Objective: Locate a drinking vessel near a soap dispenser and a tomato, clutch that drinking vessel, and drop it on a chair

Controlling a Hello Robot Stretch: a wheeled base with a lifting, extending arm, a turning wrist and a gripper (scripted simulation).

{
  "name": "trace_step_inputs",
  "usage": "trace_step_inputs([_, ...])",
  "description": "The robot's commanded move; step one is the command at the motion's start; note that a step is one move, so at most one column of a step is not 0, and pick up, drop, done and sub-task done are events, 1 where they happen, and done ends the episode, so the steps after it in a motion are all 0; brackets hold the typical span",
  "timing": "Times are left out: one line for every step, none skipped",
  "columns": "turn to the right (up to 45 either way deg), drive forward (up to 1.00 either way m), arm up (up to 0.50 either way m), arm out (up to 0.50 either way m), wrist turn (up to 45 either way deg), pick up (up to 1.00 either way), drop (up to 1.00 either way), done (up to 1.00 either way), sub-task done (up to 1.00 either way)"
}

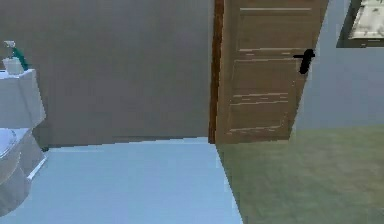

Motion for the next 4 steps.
trace_step_inputs([-9.0, 0.00, 0.00, 0.00, 0.0, 0.00, 0.00, 0.00, 0.00])
trace_step_inputs([0.0, 0.25, 0.00, 0.00, 0.0, 0.00, 0.00, 0.00, 0.00])
trace_step_inputs([45.0, 0.00, 0.00, 0.00, 0.0, 0.00, 0.00, 0.00, 0.00])
trace_step_inputs([24.0, 0.00, 0.00, 0.00, 0.0, 0.00, 0.00, 0.00, 0.00])
